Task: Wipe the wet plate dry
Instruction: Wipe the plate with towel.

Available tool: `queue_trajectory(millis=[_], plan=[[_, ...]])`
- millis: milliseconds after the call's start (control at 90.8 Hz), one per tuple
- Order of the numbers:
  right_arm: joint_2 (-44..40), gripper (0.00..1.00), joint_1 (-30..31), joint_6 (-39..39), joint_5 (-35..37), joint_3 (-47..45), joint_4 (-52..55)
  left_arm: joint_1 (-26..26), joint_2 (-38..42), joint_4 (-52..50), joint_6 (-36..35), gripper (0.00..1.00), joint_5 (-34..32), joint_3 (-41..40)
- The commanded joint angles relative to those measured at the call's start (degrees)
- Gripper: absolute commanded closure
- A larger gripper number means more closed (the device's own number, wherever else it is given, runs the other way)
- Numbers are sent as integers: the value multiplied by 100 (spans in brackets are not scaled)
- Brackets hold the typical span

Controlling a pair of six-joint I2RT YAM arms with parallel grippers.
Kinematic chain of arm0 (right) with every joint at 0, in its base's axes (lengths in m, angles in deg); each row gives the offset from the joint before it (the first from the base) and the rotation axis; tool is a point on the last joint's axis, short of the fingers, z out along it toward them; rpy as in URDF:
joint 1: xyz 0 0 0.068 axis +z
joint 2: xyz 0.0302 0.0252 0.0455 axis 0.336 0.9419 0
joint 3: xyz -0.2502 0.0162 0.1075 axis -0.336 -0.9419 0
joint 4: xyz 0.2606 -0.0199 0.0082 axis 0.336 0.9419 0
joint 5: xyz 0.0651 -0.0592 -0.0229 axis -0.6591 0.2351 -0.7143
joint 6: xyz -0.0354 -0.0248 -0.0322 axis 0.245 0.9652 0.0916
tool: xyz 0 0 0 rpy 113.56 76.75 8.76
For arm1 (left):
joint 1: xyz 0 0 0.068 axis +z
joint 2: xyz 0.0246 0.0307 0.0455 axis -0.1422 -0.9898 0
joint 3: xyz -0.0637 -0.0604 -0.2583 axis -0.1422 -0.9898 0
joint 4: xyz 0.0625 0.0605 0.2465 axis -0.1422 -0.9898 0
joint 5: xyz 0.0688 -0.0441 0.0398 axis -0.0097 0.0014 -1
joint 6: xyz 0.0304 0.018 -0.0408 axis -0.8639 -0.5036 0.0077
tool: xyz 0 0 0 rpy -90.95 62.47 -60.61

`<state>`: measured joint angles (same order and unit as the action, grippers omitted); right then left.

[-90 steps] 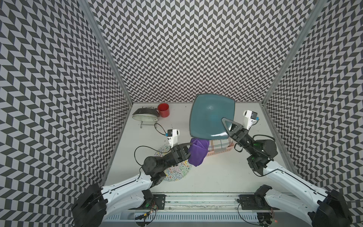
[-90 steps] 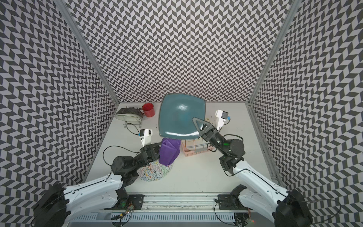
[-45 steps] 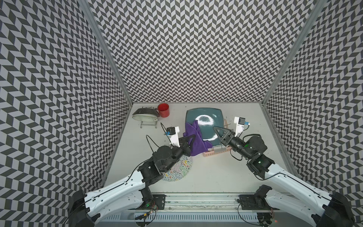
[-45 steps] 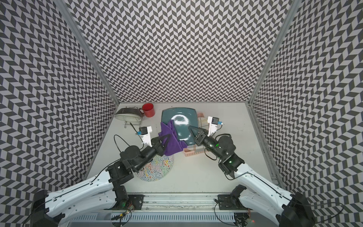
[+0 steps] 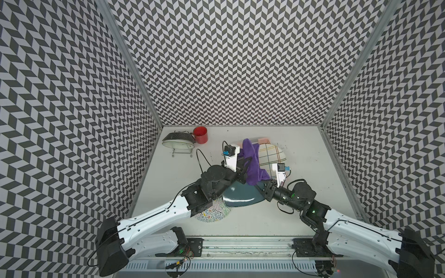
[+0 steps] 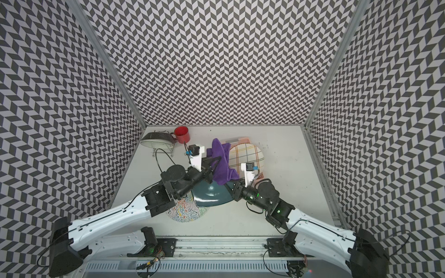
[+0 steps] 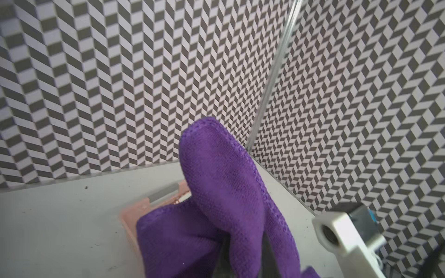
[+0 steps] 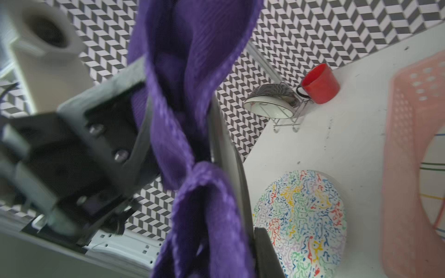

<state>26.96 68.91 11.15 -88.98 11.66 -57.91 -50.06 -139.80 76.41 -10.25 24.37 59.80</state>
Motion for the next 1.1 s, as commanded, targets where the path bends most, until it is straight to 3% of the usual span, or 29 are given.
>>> queue_trajectory(millis=[0,99,220,319,441,496,573,705,870,1091], plan=[[-788,100,-304,-244,527,582,-1543,-38,383,-217,167,100,30,-807],[-911,100,-340,-620,146,266,-1768,274,889,172,443,100,206,-1422],[-383,100,-251,-1206,-661,76,-2731,95,393,289,275,100,688,-1372],[-232,100,-243,-1173,-525,233,-2888,-337,179,749,142,100,582,-1404],[-688,100,-874,-1420,-280,279,-2368,-138,956,861,525,100,322,-1558],[-965,100,-1350,-1652,-437,225,-2126,353,1488,917,990,100,690,-1667],[-1359,100,-1903,-2031,-744,68,-2095,1308,2213,1302,1896,100,1770,-1911],[-1511,100,-2178,-2736,-1204,-353,-3027,2422,2500,3387,4172,100,3108,-2623],[-781,100,-2138,-3219,-2171,-393,-4361,2589,1684,5466,5925,100,3673,-2589],[-193,100,-1515,-2965,-2081,-388,-4629,2400,715,7088,7091,100,3835,-2126]])
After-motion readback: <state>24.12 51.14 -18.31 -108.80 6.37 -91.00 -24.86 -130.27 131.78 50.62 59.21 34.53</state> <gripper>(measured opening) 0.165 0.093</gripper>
